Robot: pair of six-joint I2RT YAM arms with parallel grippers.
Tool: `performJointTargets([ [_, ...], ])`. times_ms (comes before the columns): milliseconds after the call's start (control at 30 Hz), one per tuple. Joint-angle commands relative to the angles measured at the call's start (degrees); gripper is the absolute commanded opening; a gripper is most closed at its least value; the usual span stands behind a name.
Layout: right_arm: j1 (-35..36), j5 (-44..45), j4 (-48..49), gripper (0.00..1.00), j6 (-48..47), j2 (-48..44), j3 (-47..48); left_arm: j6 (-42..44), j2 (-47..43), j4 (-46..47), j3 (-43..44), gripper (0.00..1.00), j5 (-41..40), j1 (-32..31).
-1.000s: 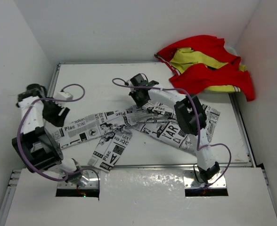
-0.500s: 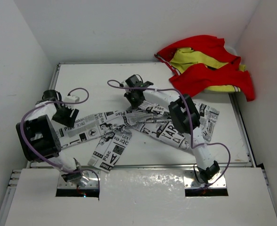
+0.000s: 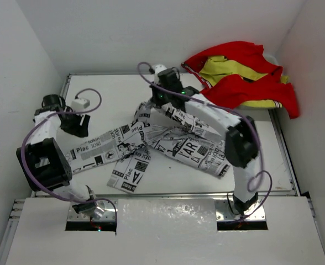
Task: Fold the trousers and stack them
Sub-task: Flatten the trousers out
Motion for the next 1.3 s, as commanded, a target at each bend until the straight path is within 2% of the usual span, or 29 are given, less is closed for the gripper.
performJointTargets([
  [0, 0.2, -2.3, 23.4, 0.00, 5.7, -19.1, -6.9, -2.9, 0.1, -3.2, 12.2, 0.60, 11.2, 1.7],
  [100, 0.8, -4.1, 32.6, 0.00, 6.8, -29.0, -23.8, -4.6, 1.5, -5.5, 19.5, 0.60, 13.8, 1.6],
  [200, 1.6, -5.2, 37.5, 0.00, 6.6, -35.1, -34.2, -6.1, 1.7, -4.4, 23.1, 0.61, 16.1, 0.8],
  [300, 2.4, -11.1, 39.5, 0.00, 6.9, -37.4, -42.4, -7.1, 2.2, -3.4, 23.6, 0.61, 15.7, -2.4],
  [333, 3.5, -13.7, 39.3, 0.00, 5.8, -38.0, -43.9, -7.8, 2.3, -2.9, 23.3, 0.61, 15.1, -3.4],
  [367, 4.6, -17.9, 34.3, 0.00, -0.5, -38.0, -44.7, -8.2, 3.0, -2.7, 22.5, 0.61, 13.8, -4.5],
  [433, 10.6, -16.8, 23.3, 0.02, -11.1, -36.9, -44.1, -8.4, 3.7, -2.2, 21.5, 0.61, 12.8, -7.7],
  [467, 12.1, -15.7, 11.0, 0.19, -20.2, -34.1, -43.4, -9.1, 4.6, -2.0, 21.0, 0.61, 11.7, -9.0],
  [500, 13.2, -16.6, 5.1, 0.35, -22.5, -32.3, -40.6, -9.4, 5.2, -1.7, 20.1, 0.61, 11.1, -11.4],
  [533, 13.3, -17.6, -4.6, 0.59, -22.8, -30.5, -38.8, -9.8, 6.3, -1.6, 19.7, 0.61, 10.2, -12.6],
  [600, 12.4, -17.3, -7.7, 0.67, -22.7, -30.3, -37.5, -9.4, 7.1, -1.4, 17.9, 0.61, 9.1, -16.5],
  [633, 11.5, -16.1, -4.4, 0.72, -20.9, -32.3, -38.3, -8.5, 7.5, -1.3, 16.9, 0.61, 7.1, -17.9],
  [667, 10.3, -14.3, -1.3, 0.91, -19.1, -37.7, -41.6, -8.3, 7.6, 0.2, 14.6, 0.61, 6.2, -20.3],
  [700, 8.2, -14.5, 2.6, 0.99, -16.5, -40.3, -43.2, -8.2, 7.7, 1.4, 13.3, 0.62, 5.1, -21.3],
  [733, 2.2, -15.9, 9.2, 0.99, -9.8, -42.4, -44.8, -8.1, 7.9, 2.4, 12.1, 0.62, 4.3, -21.8],
  [767, -1.1, -17.7, 11.1, 0.99, -6.7, -44.8, -46.4, -7.9, 8.3, 3.4, 10.3, 0.62, 3.0, -23.0],
  [800, -7.2, -19.9, 12.0, 0.99, -2.5, -45.3, -46.6, -7.8, 8.8, 5.4, 9.7, 0.63, 2.3, -24.7],
  [833, -9.7, -19.6, 11.1, 0.97, -1.6, -45.2, -46.5, -7.9, 9.9, 6.5, 9.2, 0.64, 0.2, -25.4],
  [867, -11.7, -18.7, 9.8, 0.91, -1.5, -44.8, -46.3, -8.0, 10.5, 7.8, 8.7, 0.64, -0.9, -26.2],
  [900, -14.5, -15.2, 8.0, 0.61, -1.5, -43.0, -45.0, -8.1, 11.2, 9.9, 8.7, 0.65, -1.7, -27.7],
  [933, -16.1, -13.3, 4.3, 0.38, -0.2, -41.6, -44.1, -7.8, 12.6, 10.7, 9.0, 0.65, -2.6, -28.5],
  [967, -17.7, -12.2, 2.6, 0.17, 1.0, -40.0, -43.1, -7.8, 13.2, 11.4, 9.6, 0.65, -2.8, -29.2],
  [1000, -19.5, -11.8, 1.3, 0.07, 2.5, -38.3, -41.3, -7.7, 14.0, 12.9, 9.9, 0.66, -2.8, -30.7],
  [1033, -23.3, -12.4, 0.2, 0.10, 5.5, -34.8, -40.5, -7.7, 15.4, 13.4, 10.2, 0.66, -2.5, -31.3],
  [1067, -24.7, -12.4, 0.4, 0.25, 6.7, -33.2, -40.0, -7.5, 16.2, 13.8, 11.1, 0.66, -1.5, -32.0],
  [1100, -25.8, -12.0, 0.7, 0.46, 7.5, -31.4, -38.6, -7.1, 17.0, 13.9, 11.4, 0.67, -0.9, -33.2],
  [1133, -26.7, -9.8, 1.4, 0.71, 6.7, -27.8, -37.4, -6.0, 18.2, 14.0, 11.6, 0.67, 0.3, -33.9],
  [1233, -26.8, -6.3, -1.4, 0.92, 3.6, -19.0, -29.0, -3.4, 19.0, 15.0, 10.9, 0.70, 3.4, -34.7],
  [1267, -26.8, -3.8, -2.4, 0.94, 3.1, -16.5, -24.0, -3.0, 19.0, 15.9, 10.6, 0.70, 4.0, -34.7],
])
